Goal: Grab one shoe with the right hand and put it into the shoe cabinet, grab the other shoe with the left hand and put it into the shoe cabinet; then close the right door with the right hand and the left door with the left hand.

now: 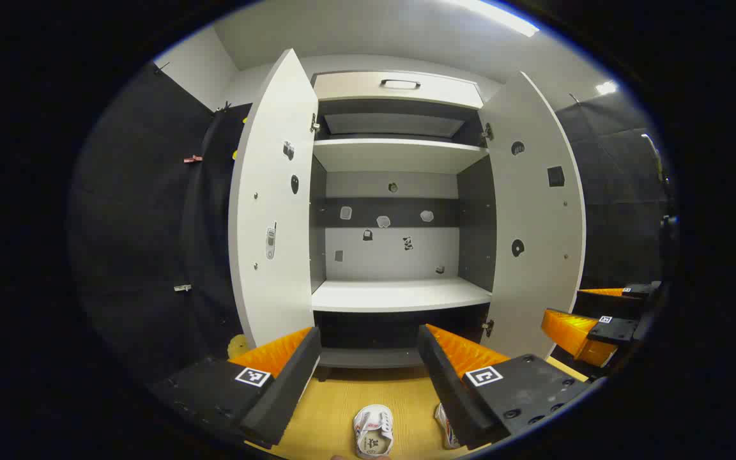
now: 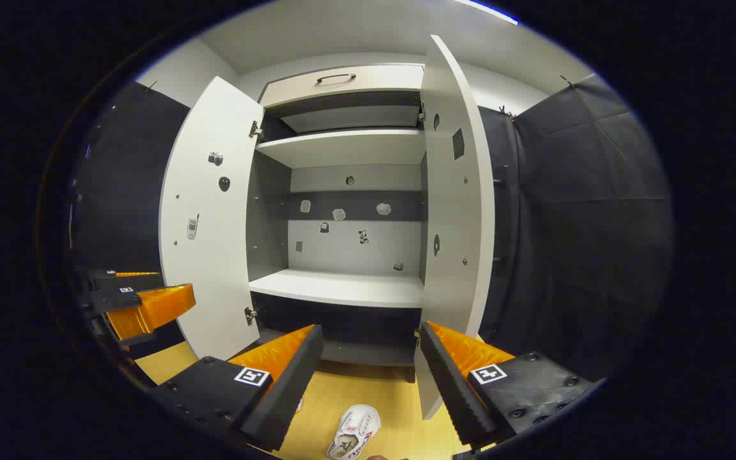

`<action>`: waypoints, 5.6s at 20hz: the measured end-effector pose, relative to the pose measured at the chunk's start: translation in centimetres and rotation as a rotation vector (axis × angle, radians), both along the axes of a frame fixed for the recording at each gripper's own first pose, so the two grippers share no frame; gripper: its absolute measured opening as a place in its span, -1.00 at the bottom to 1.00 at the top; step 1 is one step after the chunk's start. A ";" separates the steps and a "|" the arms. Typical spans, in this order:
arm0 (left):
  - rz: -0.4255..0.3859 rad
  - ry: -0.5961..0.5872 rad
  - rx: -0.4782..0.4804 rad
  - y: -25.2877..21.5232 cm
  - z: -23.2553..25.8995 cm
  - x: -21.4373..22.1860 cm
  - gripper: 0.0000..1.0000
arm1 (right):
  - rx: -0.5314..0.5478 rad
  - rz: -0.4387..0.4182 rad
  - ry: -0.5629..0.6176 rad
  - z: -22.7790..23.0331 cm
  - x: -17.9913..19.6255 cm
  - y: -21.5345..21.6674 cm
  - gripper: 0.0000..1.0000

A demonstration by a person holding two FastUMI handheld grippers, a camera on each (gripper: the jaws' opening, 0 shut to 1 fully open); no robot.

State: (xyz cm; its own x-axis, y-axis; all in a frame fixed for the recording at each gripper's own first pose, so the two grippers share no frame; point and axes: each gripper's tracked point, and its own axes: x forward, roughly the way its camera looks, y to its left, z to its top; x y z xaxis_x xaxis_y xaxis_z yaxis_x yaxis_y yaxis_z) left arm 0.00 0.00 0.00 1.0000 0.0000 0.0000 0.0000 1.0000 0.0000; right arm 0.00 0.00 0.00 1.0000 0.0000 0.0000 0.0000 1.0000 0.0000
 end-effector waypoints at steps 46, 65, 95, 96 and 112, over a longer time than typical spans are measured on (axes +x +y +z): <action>-0.121 0.265 -0.070 7.4 -12.7 -1.2 0.90 | 0.131 -0.041 0.748 -30.0 -1.4 6.8 0.98; -0.072 0.400 -0.138 9.5 -17.2 -0.8 0.90 | 0.258 -0.148 0.904 -40.4 3.3 5.6 0.19; -0.176 0.353 -0.124 7.3 -15.6 -2.4 0.90 | 0.054 0.051 0.548 -17.0 6.3 9.1 -0.90; -0.177 0.350 -0.125 7.5 -15.5 -2.5 0.90 | 0.057 0.061 0.528 -15.1 7.3 9.7 -0.90; -0.124 0.252 -0.089 9.5 -10.3 1.0 0.91 | -0.129 0.073 0.324 0.9 31.4 8.7 -0.91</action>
